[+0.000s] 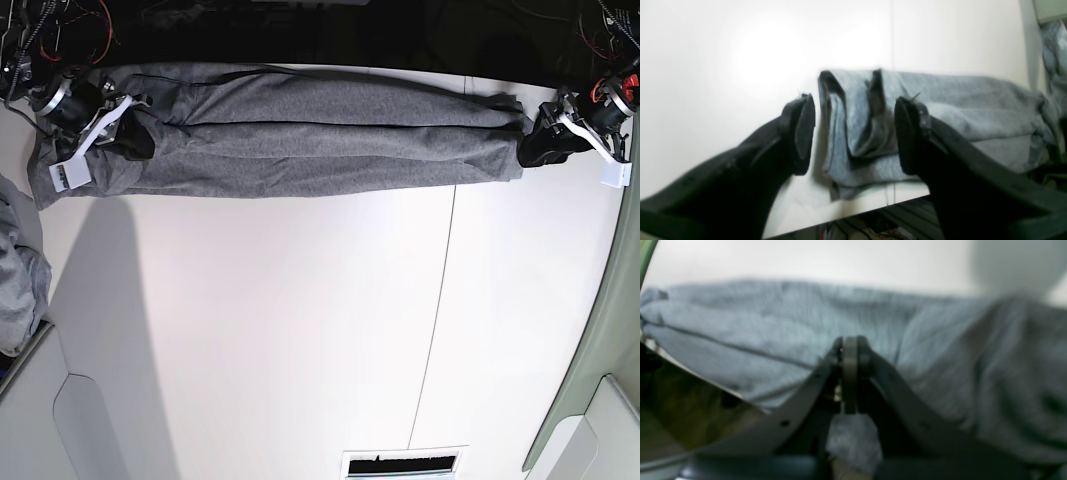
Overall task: Layout the t-shirt on the table in an organized manner, then fold the t-shirt properly
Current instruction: 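Lay the folded strip flat and regrasp its ends with both grippers, then fold the strip end held by the left gripper toward the right gripper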
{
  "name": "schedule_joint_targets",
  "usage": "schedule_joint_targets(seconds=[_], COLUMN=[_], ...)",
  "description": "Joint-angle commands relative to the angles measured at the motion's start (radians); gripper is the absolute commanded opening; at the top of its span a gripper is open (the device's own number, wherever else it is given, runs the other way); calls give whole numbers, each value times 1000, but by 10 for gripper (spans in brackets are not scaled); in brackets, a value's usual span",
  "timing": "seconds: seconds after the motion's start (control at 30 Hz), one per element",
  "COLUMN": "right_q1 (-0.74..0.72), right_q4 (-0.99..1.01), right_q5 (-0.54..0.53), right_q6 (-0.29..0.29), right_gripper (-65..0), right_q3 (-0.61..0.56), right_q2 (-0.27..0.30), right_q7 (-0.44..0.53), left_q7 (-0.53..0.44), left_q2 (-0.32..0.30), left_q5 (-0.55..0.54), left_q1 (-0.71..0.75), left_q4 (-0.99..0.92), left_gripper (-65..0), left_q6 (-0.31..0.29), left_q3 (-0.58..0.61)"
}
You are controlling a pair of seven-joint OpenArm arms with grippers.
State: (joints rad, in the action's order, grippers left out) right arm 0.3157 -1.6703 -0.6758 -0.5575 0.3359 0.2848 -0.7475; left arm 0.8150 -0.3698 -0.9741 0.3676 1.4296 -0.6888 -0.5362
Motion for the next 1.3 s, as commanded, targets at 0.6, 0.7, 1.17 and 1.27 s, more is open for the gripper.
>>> schedule_joint_targets(seconds=[0.6, 0.7, 1.17, 1.27], right_q1=[-5, -5, -10, -10], right_q4=[45, 45, -36, -68], right_q5=[-12, -13, -43, -38], right_q6=[-8, -7, -7, -8], right_gripper=[-650, -650, -650, -650], right_q3=[-99, -99, -98, -98], right_q2=[12, 11, 11, 12], right_q7=[47, 48, 47, 47], left_q7=[-112, -116, -149, -89], left_q2=[49, 64, -91, -153], left_q5=[212, 212, 245, 241], left_q1=[-2, -2, -132, -154], left_q4=[8, 8, 10, 45], left_gripper=[-263, -487, -650, -650], left_q6=[83, 68, 80, 79], left_q3=[158, 158, 78, 78])
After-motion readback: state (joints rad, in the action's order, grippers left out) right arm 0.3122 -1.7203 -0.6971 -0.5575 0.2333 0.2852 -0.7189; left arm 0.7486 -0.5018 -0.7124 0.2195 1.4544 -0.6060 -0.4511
